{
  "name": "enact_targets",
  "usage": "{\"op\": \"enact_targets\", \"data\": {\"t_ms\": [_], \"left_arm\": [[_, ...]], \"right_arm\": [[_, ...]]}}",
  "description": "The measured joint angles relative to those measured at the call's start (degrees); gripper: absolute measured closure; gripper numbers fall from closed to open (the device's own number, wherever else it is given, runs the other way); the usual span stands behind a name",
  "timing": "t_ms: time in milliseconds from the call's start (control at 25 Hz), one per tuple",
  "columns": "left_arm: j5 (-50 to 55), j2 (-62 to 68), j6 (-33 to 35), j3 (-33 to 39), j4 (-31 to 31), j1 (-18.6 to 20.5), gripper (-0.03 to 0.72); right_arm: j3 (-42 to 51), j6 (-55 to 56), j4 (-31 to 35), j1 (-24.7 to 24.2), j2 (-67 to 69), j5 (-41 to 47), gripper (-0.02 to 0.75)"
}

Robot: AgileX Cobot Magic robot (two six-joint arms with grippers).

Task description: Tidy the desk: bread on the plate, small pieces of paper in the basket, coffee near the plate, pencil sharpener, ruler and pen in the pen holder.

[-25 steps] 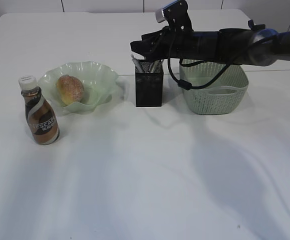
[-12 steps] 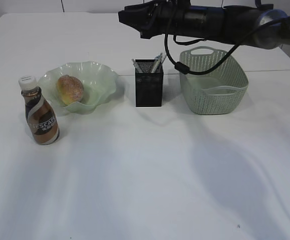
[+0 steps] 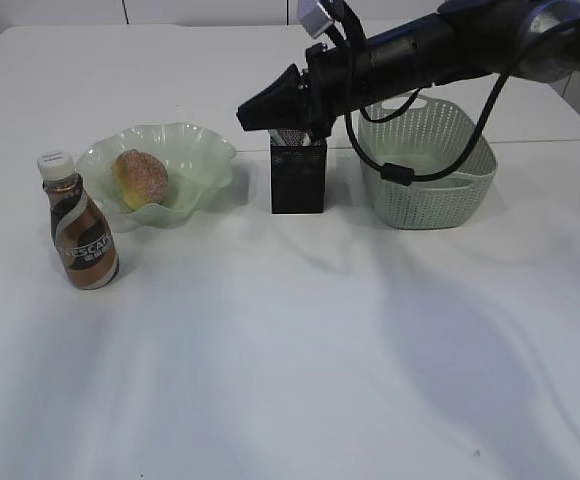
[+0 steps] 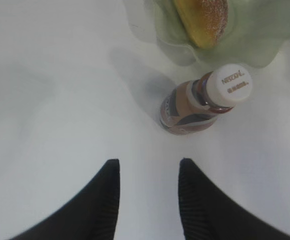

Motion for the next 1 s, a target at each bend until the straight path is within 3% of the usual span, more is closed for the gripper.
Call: {"op": "enact_targets", "data": {"t_ms": [80, 200, 360, 400, 480, 520, 560, 760, 800, 1000], "left_arm": [[0.0, 0.0, 0.0, 0.0, 0.0, 0.0, 0.413], [0.12, 0.0, 0.1, 0.0, 0.0, 0.0, 0.413], [0.45, 0.0, 0.1, 0.0, 0.0, 0.0, 0.413], [0.45, 0.0, 0.1, 0.0, 0.1, 0.0, 0.413], [0.77, 0.0, 0.1, 0.0, 0.1, 0.0, 0.413], [1.12, 0.0, 0.1, 0.0, 0.1, 0.0, 0.413], [1.26, 0.0, 0.12, 0.0, 0.1, 0.0, 0.413], [3.21, 0.0, 0.22, 0.0, 0.1, 0.0, 0.413], [3.83, 0.0, 0.22, 0.0, 0.1, 0.0, 0.413], [6.17, 0.0, 0.22, 0.0, 0.2, 0.0, 0.413]], "right_arm": [[-0.38, 6.7, -9.39, 0.0, -0.98, 0.51, 0.722], [-0.39, 12.33, -16.69, 0.0, -1.84, 0.79, 0.722], [-0.49, 24.57, -34.16, 0.0, -2.91, 1.44, 0.722], [-0.49, 24.57, -34.16, 0.0, -2.91, 1.44, 0.722], [-0.49, 32.99, -44.81, 0.0, -3.52, 1.75, 0.722], [-0.49, 32.99, -44.81, 0.0, -3.52, 1.75, 0.722], [-0.49, 38.0, -51.73, 0.0, -3.96, 1.79, 0.722], [-0.49, 43.14, -56.59, 0.0, -4.67, 1.89, 0.722], [-0.49, 54.47, -59.15, 0.0, -6.33, 2.09, 0.722], [-0.49, 70.12, -59.78, 0.0, -9.14, 2.22, 0.722]]}}
